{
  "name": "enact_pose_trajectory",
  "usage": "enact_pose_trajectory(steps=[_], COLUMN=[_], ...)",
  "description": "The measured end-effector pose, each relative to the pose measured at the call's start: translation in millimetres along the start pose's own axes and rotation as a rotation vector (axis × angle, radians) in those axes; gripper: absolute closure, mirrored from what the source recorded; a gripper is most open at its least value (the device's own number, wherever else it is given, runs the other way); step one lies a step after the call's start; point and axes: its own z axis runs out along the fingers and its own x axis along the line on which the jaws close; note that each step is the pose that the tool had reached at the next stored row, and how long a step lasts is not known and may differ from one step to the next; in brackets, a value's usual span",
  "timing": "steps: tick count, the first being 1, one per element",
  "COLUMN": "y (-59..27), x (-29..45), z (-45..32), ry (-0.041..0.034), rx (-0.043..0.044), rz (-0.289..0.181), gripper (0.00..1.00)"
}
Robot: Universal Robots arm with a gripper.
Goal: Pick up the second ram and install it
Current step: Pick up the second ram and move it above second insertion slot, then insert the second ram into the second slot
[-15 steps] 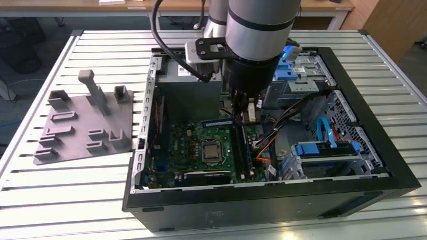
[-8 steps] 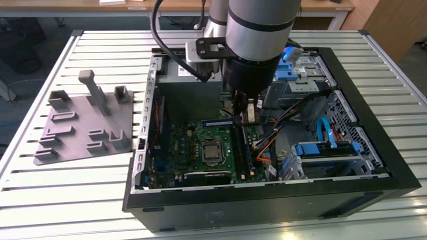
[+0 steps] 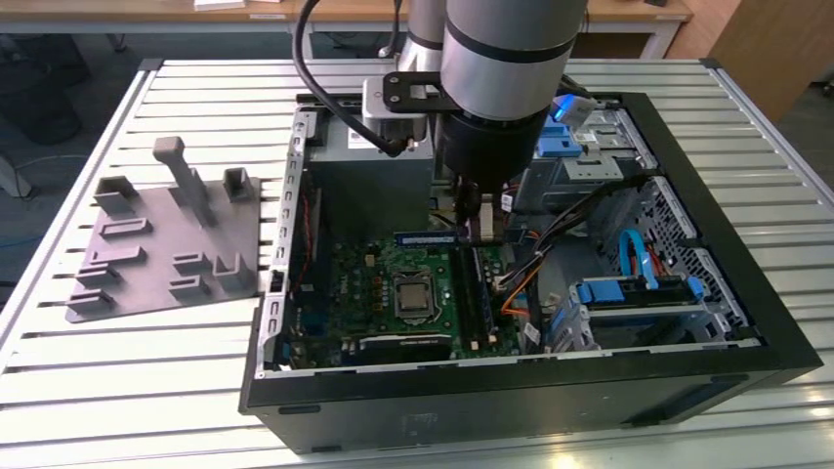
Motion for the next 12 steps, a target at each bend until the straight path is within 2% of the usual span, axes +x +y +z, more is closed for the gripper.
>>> enact_pose_trajectory(steps=[9,12], y=[0.0,0.0], x=[0.0,0.0], z=[0.0,0.0], ry=[0.0000,0.0000], rx=[0.0001,0.0009], rz=[0.001,0.017], gripper=[0.86,0.86])
